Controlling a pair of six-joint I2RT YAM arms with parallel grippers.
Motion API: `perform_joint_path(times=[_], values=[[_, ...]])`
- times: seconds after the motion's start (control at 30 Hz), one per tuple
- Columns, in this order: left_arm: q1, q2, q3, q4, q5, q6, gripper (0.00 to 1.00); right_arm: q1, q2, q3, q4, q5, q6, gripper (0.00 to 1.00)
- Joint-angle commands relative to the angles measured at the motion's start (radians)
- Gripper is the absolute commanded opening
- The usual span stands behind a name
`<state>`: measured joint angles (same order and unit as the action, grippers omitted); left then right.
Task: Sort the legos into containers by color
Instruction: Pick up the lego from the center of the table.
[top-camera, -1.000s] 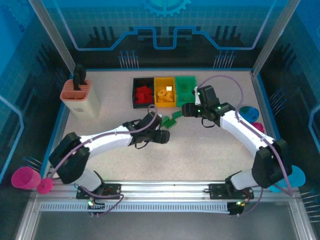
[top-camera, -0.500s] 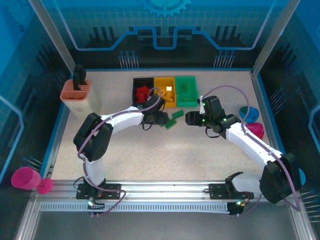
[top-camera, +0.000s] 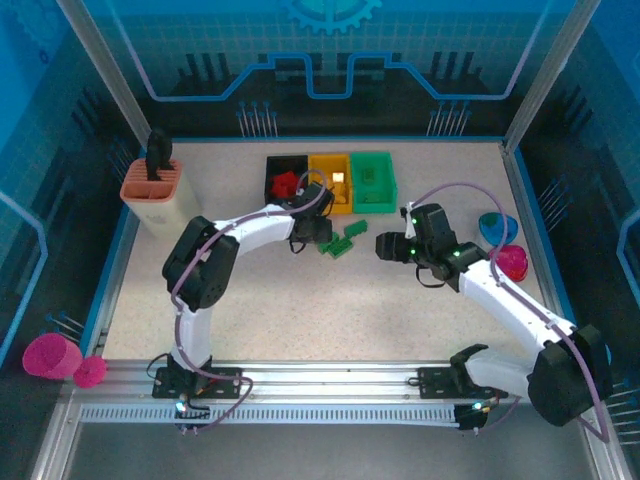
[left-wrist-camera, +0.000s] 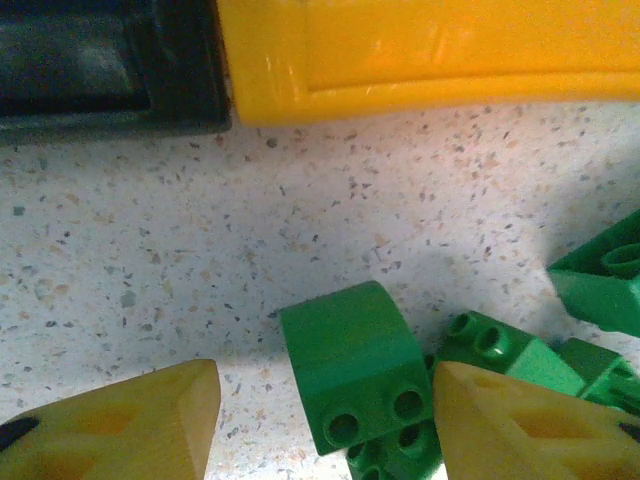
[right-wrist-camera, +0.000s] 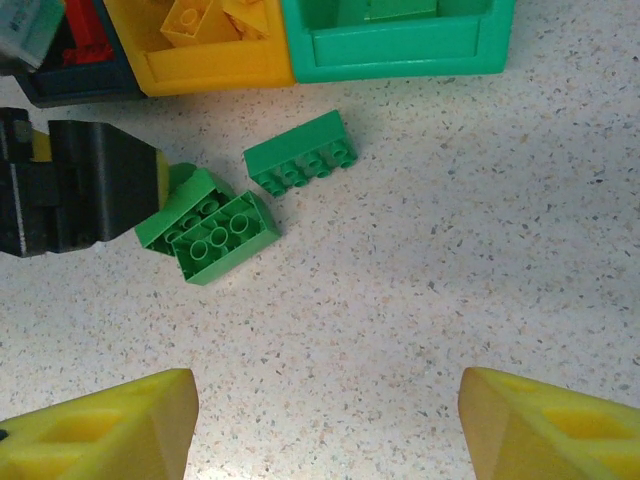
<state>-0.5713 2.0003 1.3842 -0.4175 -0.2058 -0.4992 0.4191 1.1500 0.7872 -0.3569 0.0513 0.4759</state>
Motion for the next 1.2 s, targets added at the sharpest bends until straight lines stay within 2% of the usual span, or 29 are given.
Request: perform_joint_path(times=[0.0,0.1,0.73,0.93,1.17], values=[[0.004,0.032,0.018,-0.026,0.013,-0.013,0.59,0.009,-0.018,-0.018,0.007,0.013,0.019,0.71],[0.004,0.044,0.021,-0.024,0.018,-0.017,0.58,0.010,-0.020,-0.025,0.010,0.003,0.028,0.71],[0.012,0.039,-0.005,-0.035,0.001,-0.002,0.34,0.010,-0.062,-0.066,0.010,0.022,0.036,0.71],[0.007,-0.069,-0.034,-0.014,0.002,0.007,0.29,0.010,-0.084,-0.075,0.003,0.035,0.038,0.71],[-0.010,-0.231,-0.039,0.139,0.086,0.093,0.29,0.010,-0.131,-0.119,0.005,0.047,0.074,0.71]])
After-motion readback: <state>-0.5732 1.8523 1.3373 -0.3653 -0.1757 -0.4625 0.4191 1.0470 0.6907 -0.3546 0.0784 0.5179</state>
